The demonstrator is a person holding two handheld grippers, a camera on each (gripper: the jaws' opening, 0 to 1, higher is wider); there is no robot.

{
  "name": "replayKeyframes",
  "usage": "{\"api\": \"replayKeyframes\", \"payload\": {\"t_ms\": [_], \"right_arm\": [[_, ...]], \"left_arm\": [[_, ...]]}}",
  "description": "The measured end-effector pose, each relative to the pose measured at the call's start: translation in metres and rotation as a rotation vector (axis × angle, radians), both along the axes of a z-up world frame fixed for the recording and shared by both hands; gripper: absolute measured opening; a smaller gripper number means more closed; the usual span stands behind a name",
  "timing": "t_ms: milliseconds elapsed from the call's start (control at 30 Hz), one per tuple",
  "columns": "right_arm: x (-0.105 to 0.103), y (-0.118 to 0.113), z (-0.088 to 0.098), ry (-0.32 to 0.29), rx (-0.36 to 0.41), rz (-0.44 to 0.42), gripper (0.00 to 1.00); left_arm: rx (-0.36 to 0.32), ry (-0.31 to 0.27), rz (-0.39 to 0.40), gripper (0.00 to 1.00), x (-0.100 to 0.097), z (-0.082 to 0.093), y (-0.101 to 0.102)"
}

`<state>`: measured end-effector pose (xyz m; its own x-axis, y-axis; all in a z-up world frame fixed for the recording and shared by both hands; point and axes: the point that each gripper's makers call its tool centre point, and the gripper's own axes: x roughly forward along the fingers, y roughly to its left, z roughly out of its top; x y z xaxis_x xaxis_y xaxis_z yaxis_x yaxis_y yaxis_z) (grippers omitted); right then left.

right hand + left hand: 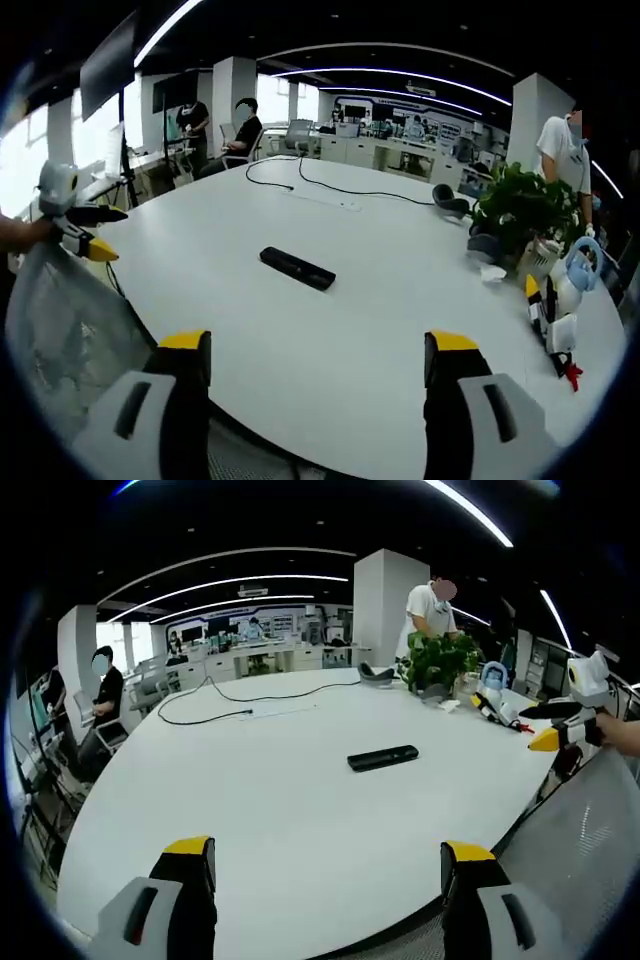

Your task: Press the specified remote control buttons in sequence, fully releasing each button before pressing the next.

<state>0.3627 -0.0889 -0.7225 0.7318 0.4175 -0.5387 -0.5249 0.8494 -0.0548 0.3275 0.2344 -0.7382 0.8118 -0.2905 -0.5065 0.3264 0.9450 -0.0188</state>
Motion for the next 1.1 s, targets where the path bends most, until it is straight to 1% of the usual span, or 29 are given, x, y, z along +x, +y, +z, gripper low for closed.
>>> {"api": "replayKeyframes", "payload": {"t_ms": [267,433,1100], "right_arm": [[-0.0004,-0.0003,-0.0021,0.009,-0.008,0.0,0.91],[-0.0011,0.0006,-0.0018,0.005,-0.014,0.006,0.91],[-0.0009,0.0006,-0.0014,0.009,-0.01,0.009,0.91]], "left_arm": [[-0.002,0.007,0.003,0.99,-0.0013,-0.0013,0.0003],[-0.002,0.005,0.001,0.99,-0.0016,-0.001,0.0002],[-0.001,0.008,0.003,0.99,-0.0006,-0.0009,-0.0002]]}}
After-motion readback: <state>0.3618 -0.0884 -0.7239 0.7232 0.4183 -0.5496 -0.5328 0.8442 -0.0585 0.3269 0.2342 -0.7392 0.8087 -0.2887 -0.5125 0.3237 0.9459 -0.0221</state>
